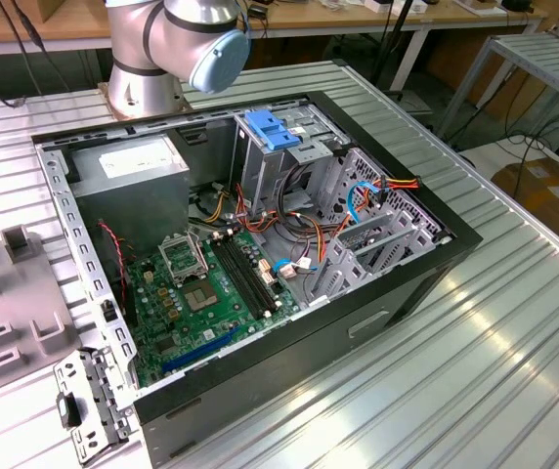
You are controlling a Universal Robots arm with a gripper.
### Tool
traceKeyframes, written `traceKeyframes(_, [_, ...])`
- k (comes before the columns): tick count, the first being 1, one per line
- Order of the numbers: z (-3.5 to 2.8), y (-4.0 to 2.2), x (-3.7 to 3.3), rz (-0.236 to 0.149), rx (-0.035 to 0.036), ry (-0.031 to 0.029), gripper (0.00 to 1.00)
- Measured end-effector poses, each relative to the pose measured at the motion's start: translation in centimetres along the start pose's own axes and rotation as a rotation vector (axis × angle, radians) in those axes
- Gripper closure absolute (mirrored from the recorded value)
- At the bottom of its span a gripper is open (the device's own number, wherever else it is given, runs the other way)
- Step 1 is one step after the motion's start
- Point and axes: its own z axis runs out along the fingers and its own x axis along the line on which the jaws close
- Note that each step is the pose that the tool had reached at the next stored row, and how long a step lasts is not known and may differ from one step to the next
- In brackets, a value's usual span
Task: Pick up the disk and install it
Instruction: 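Pick up the disk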
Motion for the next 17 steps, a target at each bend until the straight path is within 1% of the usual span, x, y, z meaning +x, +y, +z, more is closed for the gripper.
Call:
traceKeyframes(1, [-0.04, -0.45, 0.28, 0.000, 0.0000, 0.0000, 0.63])
traceKeyframes(2, [-0.10, -1.11, 0.64, 0.000, 0.0001, -0.0001, 0.63])
traceKeyframes(14, [-0.14, -1.82, 0.88, 0.000, 0.0000, -0.0001, 0.63])
traceKeyframes(17, [-0.17, -2.12, 0.97, 0.000, 0.0000, 0.0000, 0.63])
